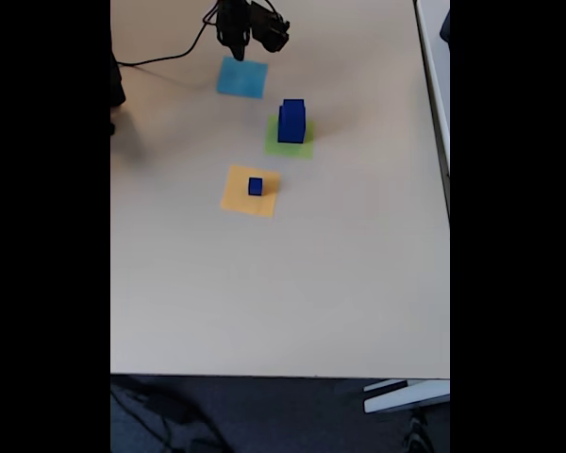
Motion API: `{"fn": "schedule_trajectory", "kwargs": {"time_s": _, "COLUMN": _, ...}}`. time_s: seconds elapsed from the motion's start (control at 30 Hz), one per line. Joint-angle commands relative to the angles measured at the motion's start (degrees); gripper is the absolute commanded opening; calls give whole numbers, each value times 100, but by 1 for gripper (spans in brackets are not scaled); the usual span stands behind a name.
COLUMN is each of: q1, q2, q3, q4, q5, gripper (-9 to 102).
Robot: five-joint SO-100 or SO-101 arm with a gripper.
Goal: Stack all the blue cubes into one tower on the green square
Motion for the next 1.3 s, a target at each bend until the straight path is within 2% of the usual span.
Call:
{"fn": "schedule_trajectory", "kwargs": {"time_s": 0.0, "q1": 123, "q2": 343, "q3": 79, "q4": -343, "q5": -220, "gripper": 0}}
{"fn": "schedule_trajectory", "kwargs": {"time_s": 0.7, "q1": 457, "q2": 519, "q3": 677, "q4": -1002, "q5": -729, "gripper": 0}}
{"fn": "schedule_trajectory", "kwargs": {"time_s": 1.27, "q1": 290, "q2": 475, "q3": 773, "q4": -1099, "q5": -352, "gripper": 1}}
